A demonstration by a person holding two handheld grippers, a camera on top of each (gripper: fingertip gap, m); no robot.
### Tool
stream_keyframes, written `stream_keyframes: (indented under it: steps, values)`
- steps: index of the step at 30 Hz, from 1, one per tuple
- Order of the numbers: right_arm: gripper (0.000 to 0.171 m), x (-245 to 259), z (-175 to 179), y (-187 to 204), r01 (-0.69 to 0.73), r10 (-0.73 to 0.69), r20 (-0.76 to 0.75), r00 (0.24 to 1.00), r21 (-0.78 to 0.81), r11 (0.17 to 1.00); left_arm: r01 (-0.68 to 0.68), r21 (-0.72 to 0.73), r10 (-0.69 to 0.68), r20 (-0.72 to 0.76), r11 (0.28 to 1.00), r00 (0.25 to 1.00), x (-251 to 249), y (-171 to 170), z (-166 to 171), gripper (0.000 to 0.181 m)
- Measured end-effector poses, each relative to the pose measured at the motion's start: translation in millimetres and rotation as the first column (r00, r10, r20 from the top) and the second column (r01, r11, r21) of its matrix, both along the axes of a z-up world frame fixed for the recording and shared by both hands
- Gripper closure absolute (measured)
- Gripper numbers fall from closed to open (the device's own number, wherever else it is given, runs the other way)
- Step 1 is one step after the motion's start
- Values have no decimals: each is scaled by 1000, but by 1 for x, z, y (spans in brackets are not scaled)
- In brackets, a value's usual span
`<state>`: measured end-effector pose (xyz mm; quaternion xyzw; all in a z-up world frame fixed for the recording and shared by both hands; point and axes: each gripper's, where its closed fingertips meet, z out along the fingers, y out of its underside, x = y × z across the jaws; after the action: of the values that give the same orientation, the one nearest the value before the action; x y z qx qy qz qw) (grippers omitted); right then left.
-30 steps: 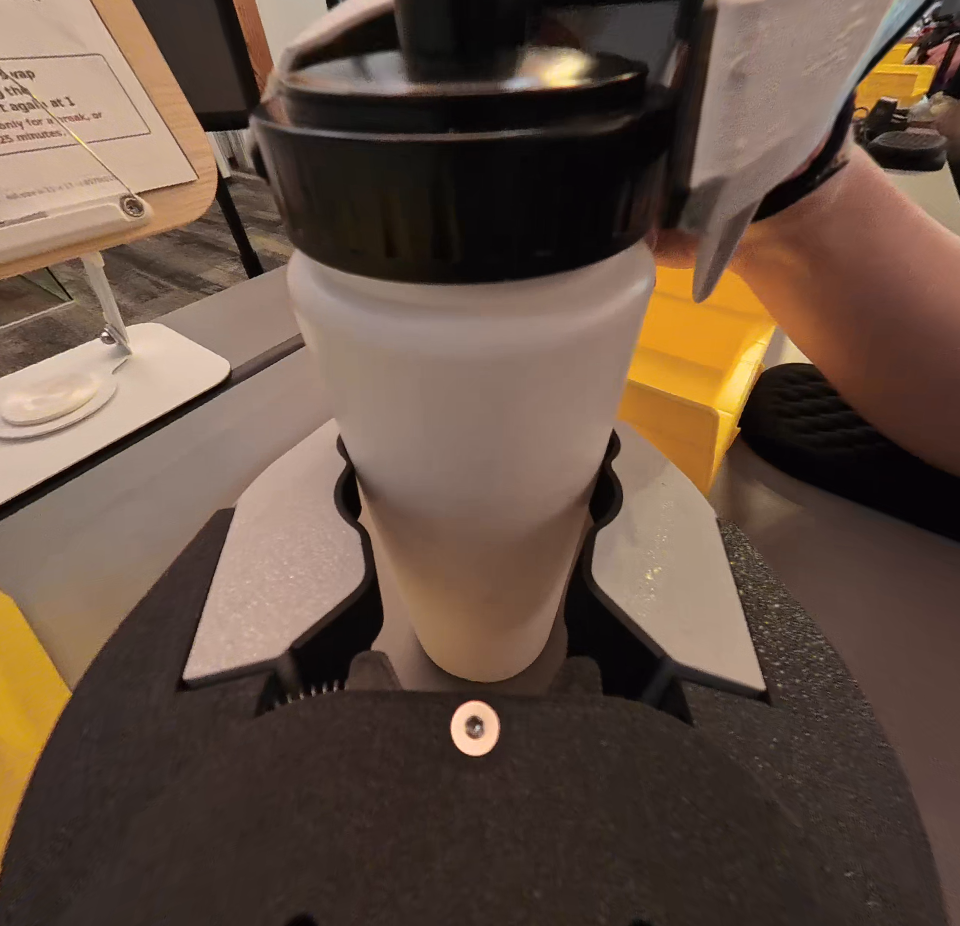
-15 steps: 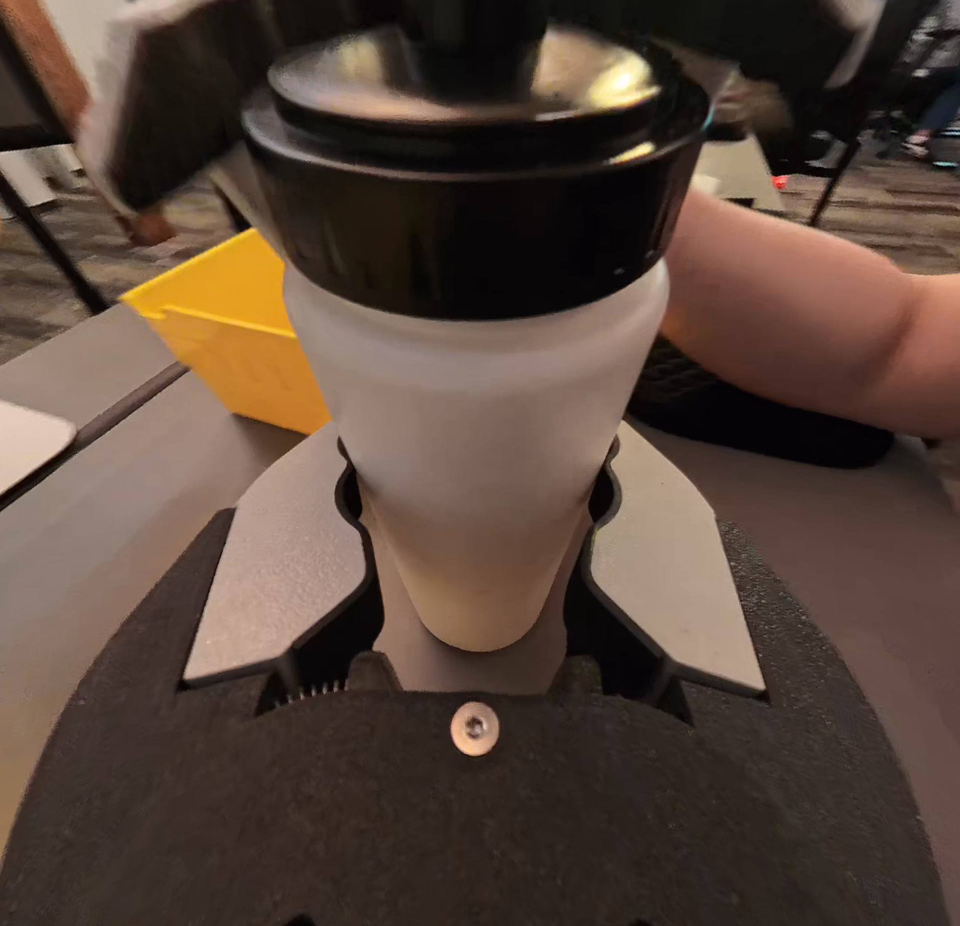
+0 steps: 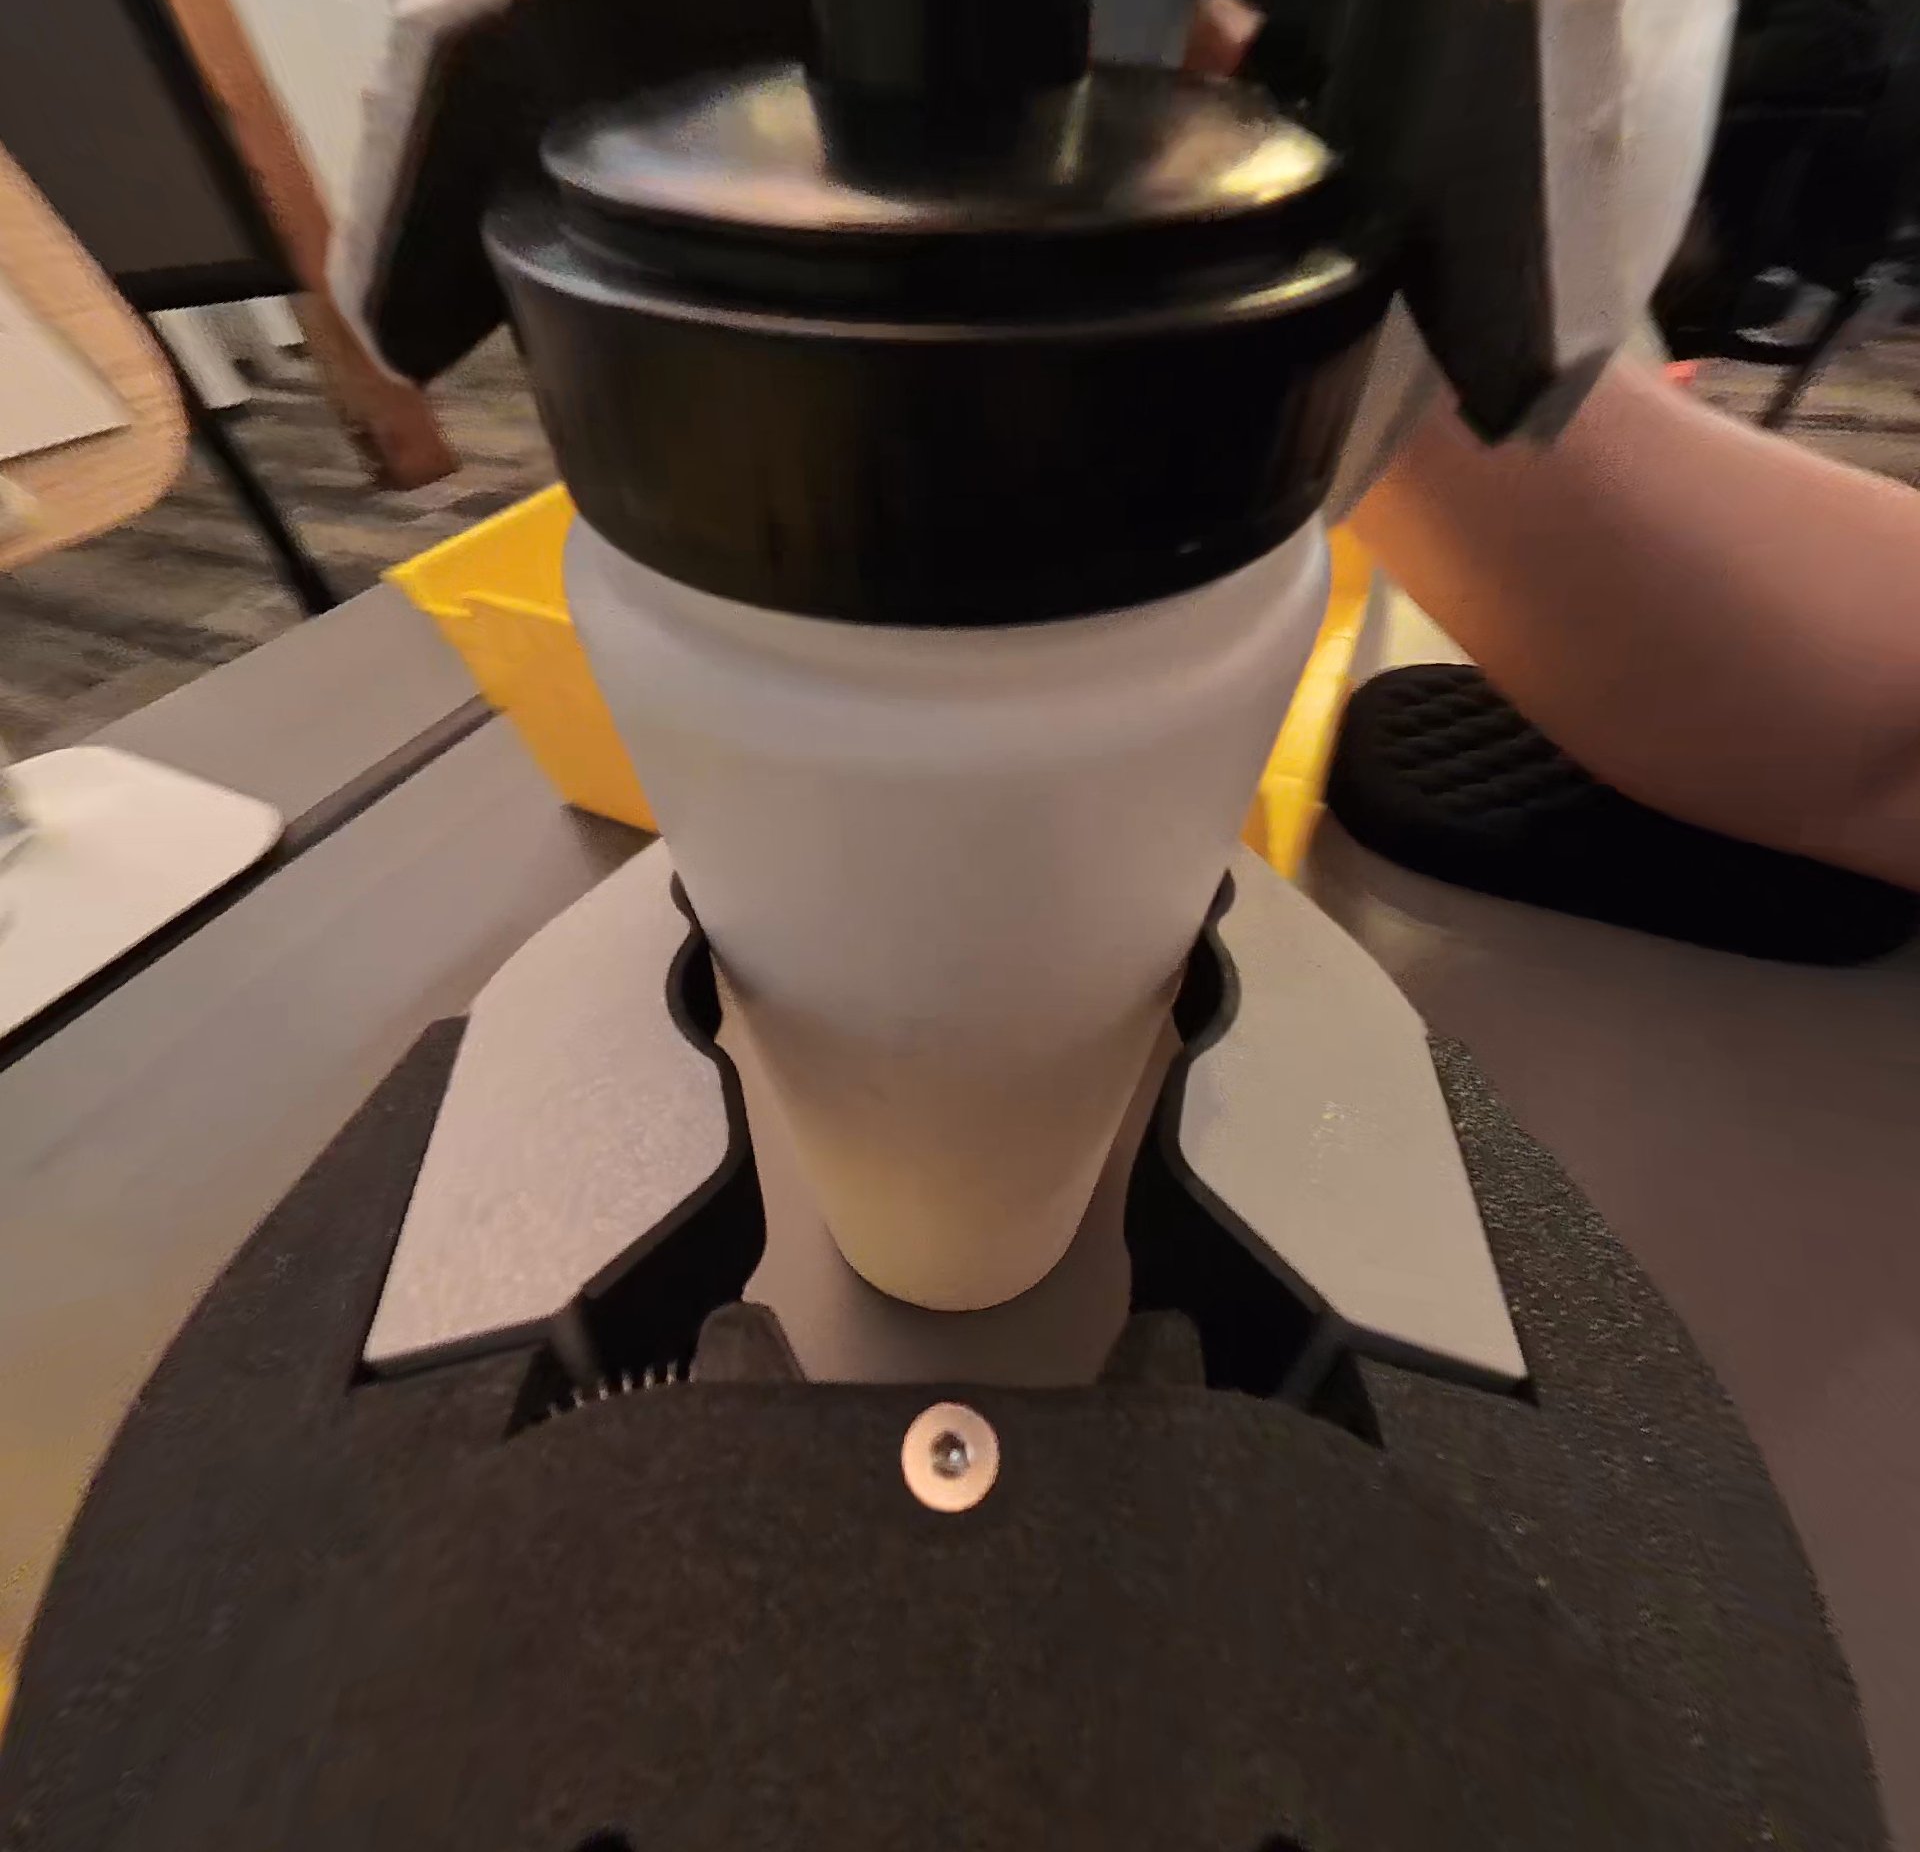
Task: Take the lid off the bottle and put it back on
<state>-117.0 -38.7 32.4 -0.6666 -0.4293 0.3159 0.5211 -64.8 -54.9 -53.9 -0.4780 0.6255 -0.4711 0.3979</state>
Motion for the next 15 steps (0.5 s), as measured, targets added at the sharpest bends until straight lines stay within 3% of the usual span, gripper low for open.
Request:
stream_keyframes:
  steps: [3,5,12,15]
  values:
    - [94,-3,3,-27,-224,217,-120,969,-50,973,187,-35,-187,-3,982,982,-5,-31,0,94]
    - [94,-4,4,-31,-270,258,-169,951,-54,961,168,-35,-169,-10,985,986,-4,-31,0,93]
    - [79,13,23,9,41,-37,-206,978,14,999,-132,40,132,-14,991,991,0,21,-1,93]
    - [79,14,19,19,163,-159,-103,982,31,986,-167,18,167,-2,986,986,-1,28,0,93]
